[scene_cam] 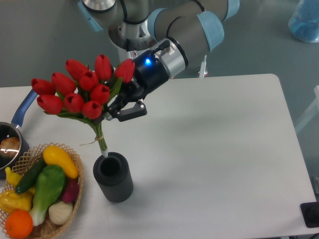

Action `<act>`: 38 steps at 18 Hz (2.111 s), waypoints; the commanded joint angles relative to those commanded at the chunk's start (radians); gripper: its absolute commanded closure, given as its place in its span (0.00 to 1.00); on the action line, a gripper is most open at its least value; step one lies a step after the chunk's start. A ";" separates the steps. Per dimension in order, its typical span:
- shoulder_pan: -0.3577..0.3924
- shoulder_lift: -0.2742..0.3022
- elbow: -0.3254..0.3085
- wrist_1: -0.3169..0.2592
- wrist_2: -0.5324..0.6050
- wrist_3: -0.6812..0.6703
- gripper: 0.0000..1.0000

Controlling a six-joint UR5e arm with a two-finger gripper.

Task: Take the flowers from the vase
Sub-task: 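Carry the tulip bunch up and away from the vase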

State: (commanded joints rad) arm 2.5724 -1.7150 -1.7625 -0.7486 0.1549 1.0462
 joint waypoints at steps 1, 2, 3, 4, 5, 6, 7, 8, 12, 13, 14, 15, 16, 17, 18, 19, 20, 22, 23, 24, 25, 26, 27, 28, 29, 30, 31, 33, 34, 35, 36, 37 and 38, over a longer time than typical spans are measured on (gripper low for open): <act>0.024 0.006 0.000 0.000 0.000 -0.023 0.55; 0.040 0.011 0.000 0.000 0.002 -0.046 0.55; 0.060 0.015 0.000 -0.002 0.002 -0.069 0.55; 0.078 0.021 -0.002 -0.002 0.003 -0.078 0.55; 0.098 0.023 -0.002 -0.002 0.003 -0.080 0.55; 0.116 0.023 -0.003 -0.003 0.003 -0.080 0.55; 0.136 0.023 -0.005 -0.003 0.003 -0.080 0.55; 0.158 0.023 -0.006 -0.003 0.003 -0.080 0.55; 0.218 0.026 -0.005 -0.005 0.020 -0.093 0.55; 0.233 0.028 -0.005 -0.005 0.020 -0.095 0.55; 0.258 0.028 -0.005 -0.005 0.020 -0.097 0.55; 0.281 0.028 -0.005 -0.005 0.017 -0.097 0.55; 0.296 0.023 -0.006 -0.005 0.017 -0.097 0.55; 0.305 0.020 -0.005 -0.005 0.015 -0.097 0.55; 0.314 0.020 -0.005 -0.005 0.015 -0.098 0.55; 0.324 0.018 -0.005 -0.005 0.015 -0.098 0.55; 0.327 0.017 -0.005 -0.005 0.015 -0.098 0.55; 0.333 0.015 -0.006 -0.006 0.015 -0.098 0.55; 0.333 0.015 -0.006 -0.006 0.015 -0.098 0.55; 0.334 0.014 -0.008 -0.006 0.015 -0.098 0.55; 0.334 0.012 -0.009 -0.006 0.017 -0.098 0.55; 0.339 0.012 -0.009 -0.008 0.017 -0.100 0.55; 0.345 0.012 -0.012 -0.008 0.017 -0.100 0.55; 0.347 0.012 -0.012 -0.008 0.017 -0.101 0.55; 0.351 0.012 -0.014 -0.008 0.015 -0.101 0.55; 0.359 0.012 -0.021 -0.008 0.014 -0.100 0.55; 0.361 0.014 -0.021 -0.008 0.014 -0.100 0.55; 0.359 0.017 -0.028 -0.008 0.014 -0.100 0.55; 0.359 0.018 -0.028 -0.008 0.012 -0.101 0.55; 0.361 0.020 -0.028 -0.008 0.012 -0.101 0.55; 0.361 0.020 -0.028 -0.008 0.012 -0.101 0.55; 0.361 0.020 -0.028 -0.008 0.012 -0.103 0.55; 0.361 0.020 -0.028 -0.008 0.014 -0.106 0.55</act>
State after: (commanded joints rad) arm 2.9330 -1.6950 -1.7902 -0.7563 0.1687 0.9404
